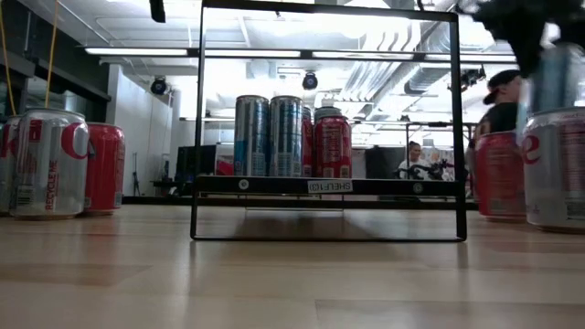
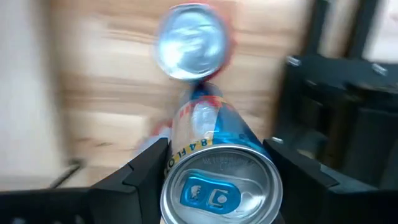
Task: Place canned beverage on shelf
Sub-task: Put the blue soda can on the shelf aligned with the other blue soda cans
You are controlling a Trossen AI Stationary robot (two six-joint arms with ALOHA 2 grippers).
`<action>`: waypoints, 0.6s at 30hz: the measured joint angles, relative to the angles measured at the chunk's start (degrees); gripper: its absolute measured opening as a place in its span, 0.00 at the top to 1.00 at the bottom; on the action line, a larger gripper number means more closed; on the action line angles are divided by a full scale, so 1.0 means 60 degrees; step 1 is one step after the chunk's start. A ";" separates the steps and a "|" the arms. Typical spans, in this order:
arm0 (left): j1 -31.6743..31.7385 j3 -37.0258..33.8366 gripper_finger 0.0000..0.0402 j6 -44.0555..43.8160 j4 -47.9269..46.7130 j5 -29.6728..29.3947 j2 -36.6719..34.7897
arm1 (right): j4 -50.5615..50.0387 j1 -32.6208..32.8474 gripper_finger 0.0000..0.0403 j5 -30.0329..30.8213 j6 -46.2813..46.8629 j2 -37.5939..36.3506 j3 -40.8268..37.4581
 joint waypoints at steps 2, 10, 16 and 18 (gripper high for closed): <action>0.0000 0.0000 0.99 0.0000 -0.0017 -0.0002 0.0000 | 0.0103 -0.0049 0.46 -0.0020 -0.0495 0.0061 0.0479; -0.0002 0.0000 0.99 0.0164 -0.0238 -0.0040 0.0004 | 0.0212 -0.0080 0.46 -0.0132 -0.1512 0.0497 0.1457; -0.0001 0.0000 0.99 0.0163 -0.0237 -0.0040 0.0004 | 0.2091 -0.0102 0.46 0.0154 -0.2768 0.1371 0.2025; -0.0002 0.0000 0.99 0.0164 -0.0237 -0.0040 0.0004 | 0.2586 -0.0183 0.46 0.0042 -0.3309 0.1900 0.2342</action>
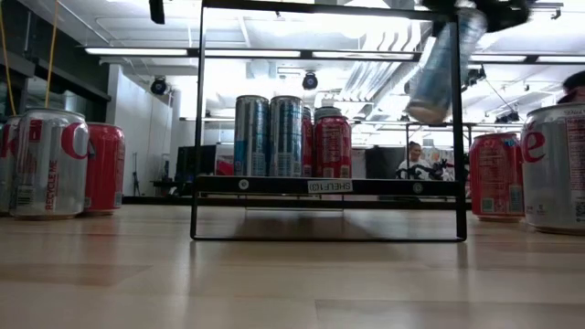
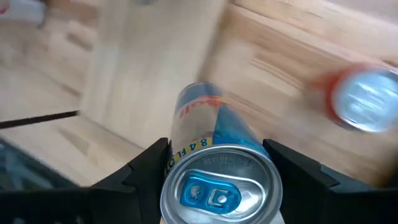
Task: Place canned beverage on shelf
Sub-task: Put the blue soda can on the shelf aligned with the other blue soda cans
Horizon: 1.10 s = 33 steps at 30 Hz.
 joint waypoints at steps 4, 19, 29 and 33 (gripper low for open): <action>0.0000 0.0000 0.99 0.0000 0.0000 0.0000 0.0000 | 0.0060 -0.0163 0.46 -0.0254 -0.1471 0.1514 0.1216; 0.0002 0.0000 0.99 -0.0091 -0.0037 0.0000 0.0000 | -0.0437 -0.0341 0.46 -0.0234 -0.5525 0.6074 0.4870; -0.0001 0.0000 0.99 -0.0098 -0.0270 0.0000 0.0000 | -0.0507 -0.0344 0.46 -0.0245 -0.5556 0.6269 0.4941; -0.0001 0.0000 0.99 -0.0095 -0.0272 -0.0002 0.0000 | -0.0503 -0.0344 0.46 -0.0245 -0.5527 0.6269 0.4934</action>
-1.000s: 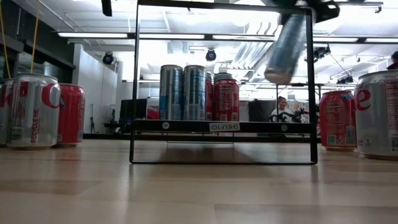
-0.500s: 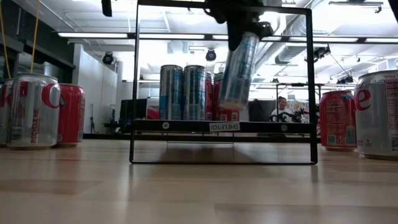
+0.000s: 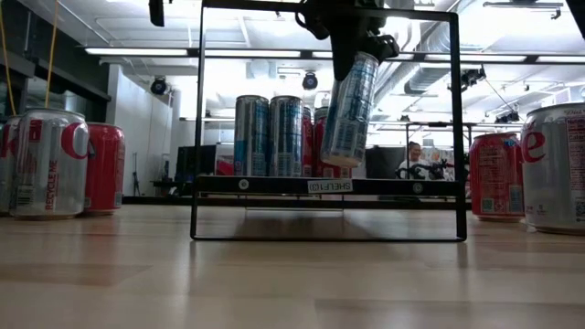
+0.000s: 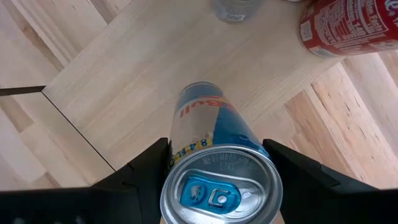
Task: Place canned beverage on shelf
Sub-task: Put the blue soda can on the shelf aligned with the other blue soda cans
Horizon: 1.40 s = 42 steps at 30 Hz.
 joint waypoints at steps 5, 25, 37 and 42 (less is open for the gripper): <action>0.0000 0.0000 0.99 0.0001 -0.0001 -0.0020 0.0000 | 0.0000 0.0000 0.46 0.0159 0.0225 0.0000 -0.0004; 0.0001 0.0000 0.99 -0.0003 -0.0033 0.0092 -0.0001 | -0.0004 -0.0164 0.46 0.0802 0.1781 0.0008 -0.0011; 0.0000 0.0000 0.99 -0.0014 -0.0063 0.0231 0.0000 | -0.0060 -0.0406 0.46 0.0872 0.1907 0.0659 -0.0002; 0.0000 0.0000 0.99 -0.0014 -0.0067 0.0230 0.0000 | 0.0014 -0.0419 0.46 0.0938 0.1897 0.0732 0.0022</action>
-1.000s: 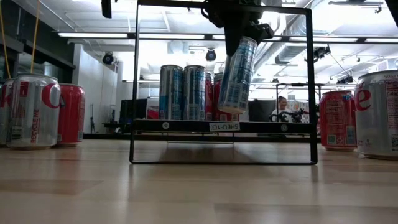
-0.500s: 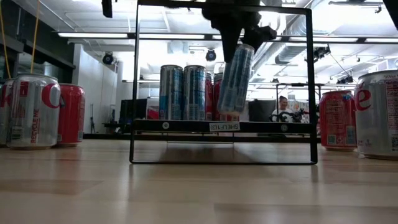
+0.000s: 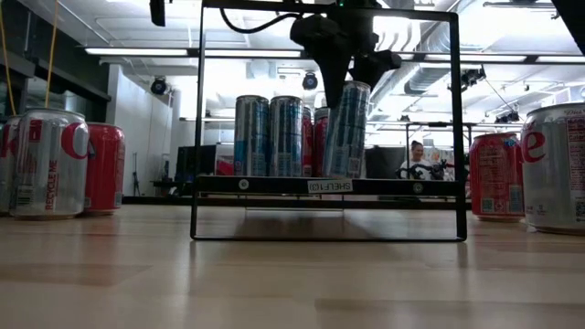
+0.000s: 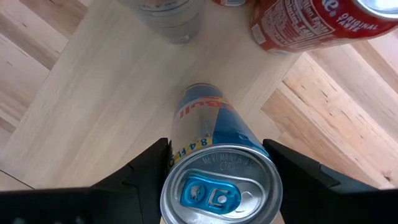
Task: Place canned beverage on shelf
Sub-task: Put the blue soda can on the shelf aligned with the other blue soda cans
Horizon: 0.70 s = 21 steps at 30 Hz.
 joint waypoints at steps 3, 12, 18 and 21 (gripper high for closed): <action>0.0001 0.0000 0.99 0.0000 -0.0004 -0.0002 0.0000 | 0.0062 -0.0015 0.46 0.0017 -0.0202 -0.0011 -0.0007; 0.0000 0.0000 0.99 0.0004 -0.0036 -0.0002 0.0000 | 0.0478 -0.0024 0.21 0.0040 -0.0964 0.0051 -0.0048; 0.0000 -0.0001 0.99 0.0004 -0.0036 -0.0005 0.0000 | 0.0485 -0.0036 0.18 0.0086 -0.1482 0.0007 -0.0047; 0.0000 -0.0002 0.99 0.0018 -0.0036 -0.0005 0.0000 | 0.0428 -0.0077 0.18 0.0307 -0.1670 -0.0203 -0.0047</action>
